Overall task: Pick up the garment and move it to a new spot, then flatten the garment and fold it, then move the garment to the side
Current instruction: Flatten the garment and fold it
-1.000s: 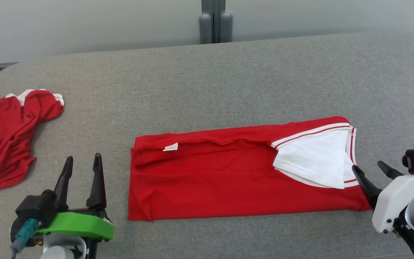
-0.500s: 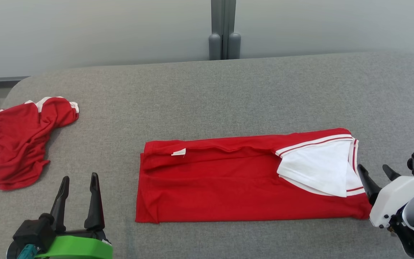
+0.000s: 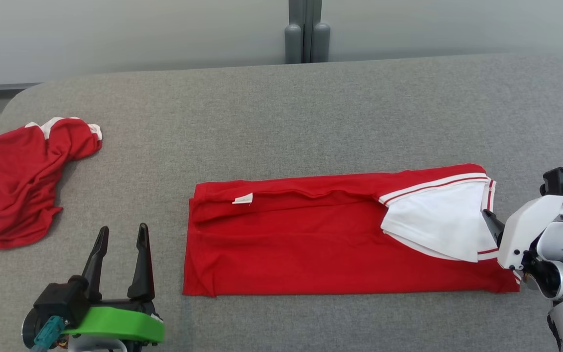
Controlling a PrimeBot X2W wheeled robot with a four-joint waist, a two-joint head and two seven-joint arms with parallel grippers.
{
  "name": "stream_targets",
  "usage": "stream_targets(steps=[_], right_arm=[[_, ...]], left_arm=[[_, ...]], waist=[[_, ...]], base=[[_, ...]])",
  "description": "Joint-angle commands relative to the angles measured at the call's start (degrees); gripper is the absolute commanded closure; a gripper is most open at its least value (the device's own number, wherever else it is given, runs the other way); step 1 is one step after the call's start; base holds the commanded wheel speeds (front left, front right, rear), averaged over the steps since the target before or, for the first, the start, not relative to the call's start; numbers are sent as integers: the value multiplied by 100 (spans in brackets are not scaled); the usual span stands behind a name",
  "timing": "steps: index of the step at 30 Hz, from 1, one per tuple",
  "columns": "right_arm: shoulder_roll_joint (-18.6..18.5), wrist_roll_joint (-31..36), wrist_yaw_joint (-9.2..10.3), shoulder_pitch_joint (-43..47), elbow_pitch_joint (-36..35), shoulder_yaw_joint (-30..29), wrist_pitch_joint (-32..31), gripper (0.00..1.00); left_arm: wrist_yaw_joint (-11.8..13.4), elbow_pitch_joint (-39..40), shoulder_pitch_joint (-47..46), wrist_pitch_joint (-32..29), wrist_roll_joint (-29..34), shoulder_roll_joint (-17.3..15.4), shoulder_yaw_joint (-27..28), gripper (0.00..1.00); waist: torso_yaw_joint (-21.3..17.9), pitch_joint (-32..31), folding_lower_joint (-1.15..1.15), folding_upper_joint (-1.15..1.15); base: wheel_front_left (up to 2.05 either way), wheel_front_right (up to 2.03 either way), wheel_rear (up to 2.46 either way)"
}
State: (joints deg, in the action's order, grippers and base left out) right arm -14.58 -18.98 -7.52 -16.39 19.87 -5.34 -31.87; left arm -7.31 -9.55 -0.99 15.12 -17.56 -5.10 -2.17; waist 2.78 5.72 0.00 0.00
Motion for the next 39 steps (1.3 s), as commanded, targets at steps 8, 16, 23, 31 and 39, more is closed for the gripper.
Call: stream_targets(steps=[8, 16, 23, 31, 39], right_arm=[[52, -5, 6, -535, 1018, 126, 98, 0], [226, 154, 7, -682, 1796, 74, 23, 0], [162, 280, 8, -788, 1974, 63, 269, 100], [-178, 706, 10, -984, 1872, -547, 750, 100], [-667, 1212, 9, -701, 1360, -1357, 740, 100]], left_arm=[[-19, -100, -351, 2, -67, -76, -154, 0], [-19, -107, -372, 2, -114, -96, -182, 0], [-19, -83, -357, 2, -123, -82, -142, 0], [-20, -76, -361, 2, -136, -112, -158, 0], [-20, -70, -243, 2, -130, -121, -171, 0]], waist=[[180, 251, 0, 0], [209, 273, 0, 0], [156, 301, 0, 0], [73, 274, 0, 0], [-26, 207, 0, 0]], base=[[0, 0, 0], [0, 0, 0], [0, 0, 0], [0, 0, 0], [0, 0, 0]])
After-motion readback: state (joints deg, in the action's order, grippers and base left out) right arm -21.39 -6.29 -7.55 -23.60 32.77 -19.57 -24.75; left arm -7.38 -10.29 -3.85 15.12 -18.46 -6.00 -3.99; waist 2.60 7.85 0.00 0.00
